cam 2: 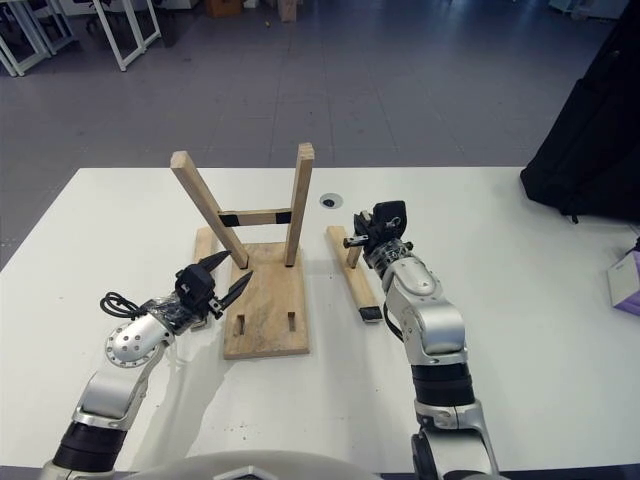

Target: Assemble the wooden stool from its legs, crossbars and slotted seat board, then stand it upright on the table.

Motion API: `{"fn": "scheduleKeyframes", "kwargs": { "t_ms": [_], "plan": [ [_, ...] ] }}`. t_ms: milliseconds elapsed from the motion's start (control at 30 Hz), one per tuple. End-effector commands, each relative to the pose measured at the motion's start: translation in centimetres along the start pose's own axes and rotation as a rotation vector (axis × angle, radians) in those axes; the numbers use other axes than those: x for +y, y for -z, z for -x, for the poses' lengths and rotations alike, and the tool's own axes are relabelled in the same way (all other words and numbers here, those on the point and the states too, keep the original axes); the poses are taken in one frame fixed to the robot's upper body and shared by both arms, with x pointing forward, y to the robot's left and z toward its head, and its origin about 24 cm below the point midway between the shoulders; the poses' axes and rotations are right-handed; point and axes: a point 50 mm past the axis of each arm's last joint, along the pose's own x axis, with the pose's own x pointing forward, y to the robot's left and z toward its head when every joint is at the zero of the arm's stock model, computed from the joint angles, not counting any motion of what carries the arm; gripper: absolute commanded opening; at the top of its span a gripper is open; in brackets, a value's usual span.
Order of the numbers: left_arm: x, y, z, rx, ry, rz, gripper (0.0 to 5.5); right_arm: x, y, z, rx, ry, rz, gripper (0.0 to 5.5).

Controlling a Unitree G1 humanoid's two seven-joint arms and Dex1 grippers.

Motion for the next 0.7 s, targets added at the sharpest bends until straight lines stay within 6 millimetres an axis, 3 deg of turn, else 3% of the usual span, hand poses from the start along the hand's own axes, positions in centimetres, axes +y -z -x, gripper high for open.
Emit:
{"fn": "scheduleKeyframes", "kwargs": {
  "t_ms": [33,367,700],
  "plan": [
    [-0.07,0.11,0.04,0.005,-0.009,-0.014,2.75,-0.82,3.49,0.59,0.182,0.029,0.017,0.41],
    [-0.06,0.29,-0.11,0.008,-0.020,-0.014,2.75,-0.83,3.56,0.35,0.193,0.022,0.017,0.41],
    [0.26,0.23,-0.18,0.001,-0.026,-0.023,2.75,-0.85,2.98,0.17,0.160,0.035,-0.024,2.82]
  ]
}}
